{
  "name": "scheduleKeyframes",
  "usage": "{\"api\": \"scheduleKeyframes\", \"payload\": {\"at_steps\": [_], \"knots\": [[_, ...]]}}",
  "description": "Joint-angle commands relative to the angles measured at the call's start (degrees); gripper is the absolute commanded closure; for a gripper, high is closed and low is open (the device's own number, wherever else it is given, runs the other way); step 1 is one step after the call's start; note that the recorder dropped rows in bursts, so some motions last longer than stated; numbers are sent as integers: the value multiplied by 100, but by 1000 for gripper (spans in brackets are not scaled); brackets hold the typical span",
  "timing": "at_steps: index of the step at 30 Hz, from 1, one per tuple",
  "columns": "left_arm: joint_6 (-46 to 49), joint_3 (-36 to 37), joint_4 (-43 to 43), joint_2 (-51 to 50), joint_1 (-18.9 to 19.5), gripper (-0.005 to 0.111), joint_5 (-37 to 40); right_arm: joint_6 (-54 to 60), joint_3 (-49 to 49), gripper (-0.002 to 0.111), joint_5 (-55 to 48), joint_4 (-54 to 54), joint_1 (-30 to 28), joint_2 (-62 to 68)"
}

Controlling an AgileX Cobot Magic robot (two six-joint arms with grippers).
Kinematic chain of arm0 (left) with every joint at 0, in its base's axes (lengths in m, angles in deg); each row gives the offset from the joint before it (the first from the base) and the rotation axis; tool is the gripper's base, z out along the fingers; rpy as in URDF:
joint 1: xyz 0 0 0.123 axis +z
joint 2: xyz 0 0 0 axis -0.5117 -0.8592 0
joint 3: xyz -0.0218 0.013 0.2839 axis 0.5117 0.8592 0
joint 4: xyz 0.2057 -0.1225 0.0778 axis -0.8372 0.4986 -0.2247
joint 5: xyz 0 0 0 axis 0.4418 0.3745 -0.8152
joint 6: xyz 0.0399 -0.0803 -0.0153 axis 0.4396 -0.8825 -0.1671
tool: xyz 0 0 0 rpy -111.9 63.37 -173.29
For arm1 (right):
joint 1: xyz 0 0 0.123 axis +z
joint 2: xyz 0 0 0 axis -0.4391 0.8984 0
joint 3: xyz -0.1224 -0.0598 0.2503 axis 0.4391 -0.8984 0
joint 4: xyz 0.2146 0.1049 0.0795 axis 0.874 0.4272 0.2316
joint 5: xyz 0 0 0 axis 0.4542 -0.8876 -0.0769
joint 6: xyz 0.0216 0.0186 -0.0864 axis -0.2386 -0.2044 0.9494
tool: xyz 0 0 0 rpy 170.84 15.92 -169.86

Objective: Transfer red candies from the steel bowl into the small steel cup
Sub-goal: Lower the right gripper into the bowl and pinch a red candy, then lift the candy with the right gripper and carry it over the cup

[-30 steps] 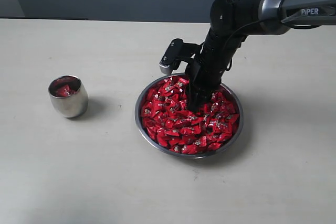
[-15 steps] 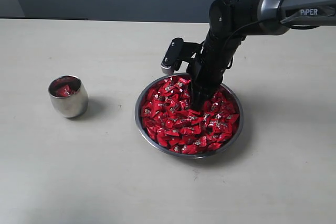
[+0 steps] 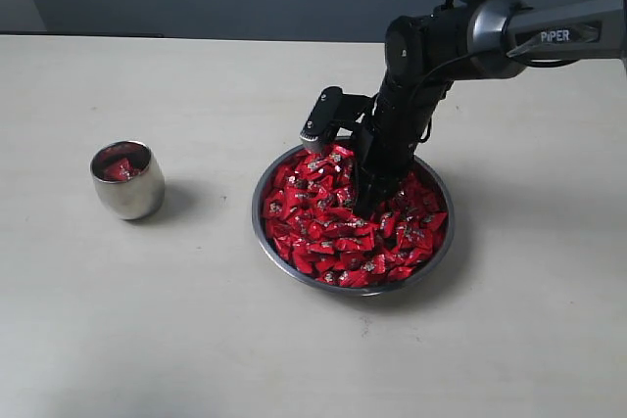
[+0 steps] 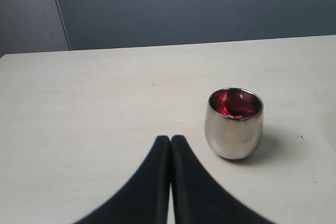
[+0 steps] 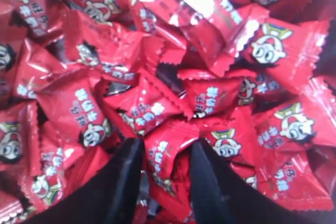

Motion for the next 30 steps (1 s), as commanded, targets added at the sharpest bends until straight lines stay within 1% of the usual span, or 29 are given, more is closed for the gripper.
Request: {"api": "scheduleKeyframes", "payload": {"at_steps": [1, 3, 5, 7, 10, 22, 27, 29, 30], "knots": [[-15, 22, -4, 26, -44, 106, -10, -19, 21, 76, -50, -35, -27, 22], [-15, 22, -4, 26, -44, 106, -10, -64, 21, 76, -50, -35, -27, 21], [-15, 22, -4, 26, -44, 106, -10, -110, 21, 80, -50, -35, -27, 21], [-15, 22, -4, 26, -44, 106, -10, -110, 21, 89, -50, -35, -27, 21], [-15, 22, -4, 26, -44, 106, -10, -110, 21, 109, -50, -35, -27, 8], [-15, 22, -4, 26, -44, 106, -10, -167, 79, 109, -122, -152, -27, -211], [-15, 22, -4, 26, -44, 106, -10, -737, 340, 109, -115, -207, -27, -547], [-15, 22, -4, 26, -44, 106, -10, -775, 381, 109, 110, 135, -27, -700], [-15, 22, -4, 26, -44, 106, -10, -775, 381, 109, 375, 602, -27, -743]]}}
